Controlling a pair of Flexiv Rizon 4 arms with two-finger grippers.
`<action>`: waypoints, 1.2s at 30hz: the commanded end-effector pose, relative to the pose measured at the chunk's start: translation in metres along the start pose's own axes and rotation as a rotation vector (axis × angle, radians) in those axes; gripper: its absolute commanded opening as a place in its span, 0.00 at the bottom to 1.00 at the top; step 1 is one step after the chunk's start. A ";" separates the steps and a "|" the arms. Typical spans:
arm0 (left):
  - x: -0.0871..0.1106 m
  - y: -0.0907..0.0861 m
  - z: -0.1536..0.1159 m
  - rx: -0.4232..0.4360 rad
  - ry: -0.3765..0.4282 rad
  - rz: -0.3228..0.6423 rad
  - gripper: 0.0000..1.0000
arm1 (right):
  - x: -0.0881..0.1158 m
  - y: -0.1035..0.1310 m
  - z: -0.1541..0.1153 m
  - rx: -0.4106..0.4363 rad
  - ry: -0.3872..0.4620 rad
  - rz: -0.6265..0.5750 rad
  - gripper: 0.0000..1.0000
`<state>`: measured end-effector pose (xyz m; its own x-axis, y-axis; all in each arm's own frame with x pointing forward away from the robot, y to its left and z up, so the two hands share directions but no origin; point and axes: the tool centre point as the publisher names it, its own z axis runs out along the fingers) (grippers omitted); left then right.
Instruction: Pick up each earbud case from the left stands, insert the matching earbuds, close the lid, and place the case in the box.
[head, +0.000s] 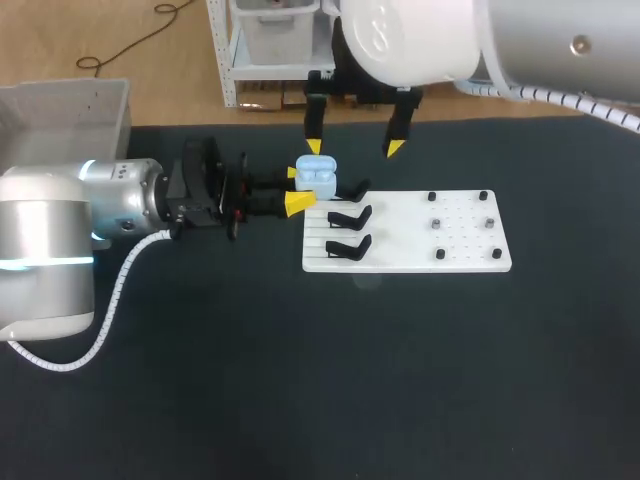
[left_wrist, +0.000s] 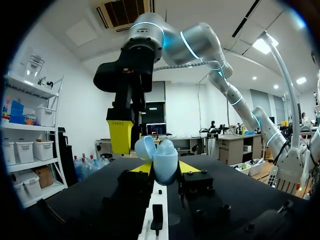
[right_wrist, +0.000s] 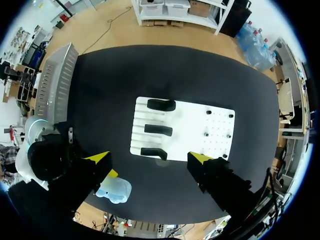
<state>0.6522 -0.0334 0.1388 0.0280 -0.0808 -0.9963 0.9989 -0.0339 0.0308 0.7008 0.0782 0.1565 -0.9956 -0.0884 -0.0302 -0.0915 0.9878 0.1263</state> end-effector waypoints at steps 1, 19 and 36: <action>0.000 0.000 0.000 0.001 0.000 0.001 0.00 | 0.008 -0.002 -0.003 -0.005 0.012 -0.001 1.00; 0.000 0.000 0.000 0.001 0.000 0.001 0.00 | 0.033 -0.001 -0.004 -0.024 0.039 -0.014 1.00; 0.000 0.000 0.000 0.001 0.000 0.001 0.00 | 0.064 -0.035 -0.058 -0.055 -0.299 -0.069 1.00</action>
<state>0.6521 -0.0332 0.1387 0.0281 -0.0807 -0.9963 0.9989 -0.0343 0.0309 0.6693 0.0481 0.2047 -0.9788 -0.1354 -0.1540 -0.1574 0.9773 0.1415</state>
